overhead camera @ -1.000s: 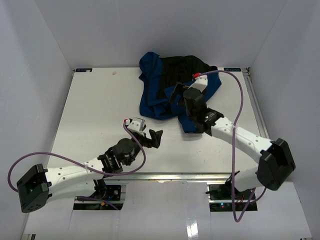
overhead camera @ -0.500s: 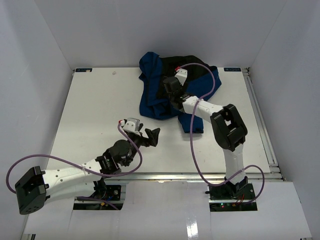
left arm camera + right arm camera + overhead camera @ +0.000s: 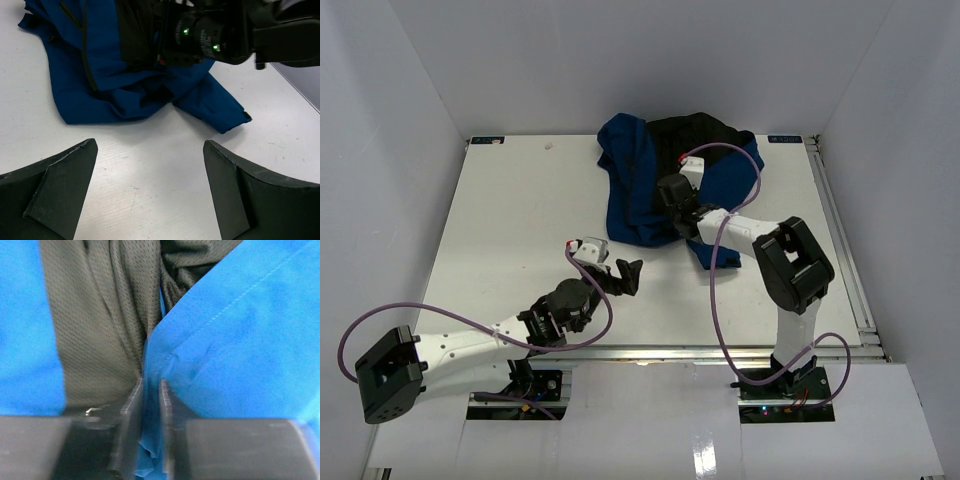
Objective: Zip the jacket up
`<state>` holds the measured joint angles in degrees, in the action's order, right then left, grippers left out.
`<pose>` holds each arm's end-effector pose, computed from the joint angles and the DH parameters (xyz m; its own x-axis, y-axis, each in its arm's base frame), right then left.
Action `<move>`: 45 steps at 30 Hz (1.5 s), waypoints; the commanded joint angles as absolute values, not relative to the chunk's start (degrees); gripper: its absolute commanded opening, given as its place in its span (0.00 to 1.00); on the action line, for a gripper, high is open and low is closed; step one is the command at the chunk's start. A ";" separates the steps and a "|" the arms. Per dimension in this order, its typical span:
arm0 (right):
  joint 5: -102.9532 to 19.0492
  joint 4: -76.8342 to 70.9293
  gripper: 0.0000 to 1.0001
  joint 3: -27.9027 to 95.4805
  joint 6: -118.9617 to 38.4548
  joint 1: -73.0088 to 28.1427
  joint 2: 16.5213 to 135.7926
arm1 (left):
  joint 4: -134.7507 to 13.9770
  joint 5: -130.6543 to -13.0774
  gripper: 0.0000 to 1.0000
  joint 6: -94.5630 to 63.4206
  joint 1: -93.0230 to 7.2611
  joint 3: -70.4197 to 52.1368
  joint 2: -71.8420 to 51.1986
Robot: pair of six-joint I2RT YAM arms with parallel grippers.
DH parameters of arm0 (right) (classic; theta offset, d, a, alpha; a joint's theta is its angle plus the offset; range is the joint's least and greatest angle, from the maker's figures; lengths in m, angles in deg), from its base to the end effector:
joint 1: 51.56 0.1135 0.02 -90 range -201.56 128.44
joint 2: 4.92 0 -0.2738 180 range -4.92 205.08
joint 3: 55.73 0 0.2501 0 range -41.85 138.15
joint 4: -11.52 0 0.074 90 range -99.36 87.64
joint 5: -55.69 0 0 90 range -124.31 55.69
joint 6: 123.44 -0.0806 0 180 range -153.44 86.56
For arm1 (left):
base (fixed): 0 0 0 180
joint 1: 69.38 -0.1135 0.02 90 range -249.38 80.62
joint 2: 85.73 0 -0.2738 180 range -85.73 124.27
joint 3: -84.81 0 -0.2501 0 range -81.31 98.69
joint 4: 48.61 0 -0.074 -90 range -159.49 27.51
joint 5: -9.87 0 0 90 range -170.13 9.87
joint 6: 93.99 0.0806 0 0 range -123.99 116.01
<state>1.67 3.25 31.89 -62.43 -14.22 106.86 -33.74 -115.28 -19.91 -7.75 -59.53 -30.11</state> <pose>0.4002 0.2458 0.1907 -0.4197 0.1731 -0.8910 0.1222 0.9835 0.1335 0.1548 -0.1890 0.2417 -0.1631 -0.1699 -0.9719 0.4183 0.8803 -0.2241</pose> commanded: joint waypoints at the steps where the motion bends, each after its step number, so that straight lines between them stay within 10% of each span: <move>1: 5.31 4.08 0.18 28.11 -57.35 -14.38 99.36 | -33.23 -115.37 0.98 -19.72 -7.59 -58.36 -29.53; 45: -23.17 14.42 0.08 -1.72 -52.88 -15.35 70.24 | -32.71 -105.85 0.96 -20.62 -8.22 -57.13 -26.30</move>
<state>-16.41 9.96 2.33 -51.19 -14.99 74.44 -32.73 -108.25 -19.94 -7.78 -58.85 -26.76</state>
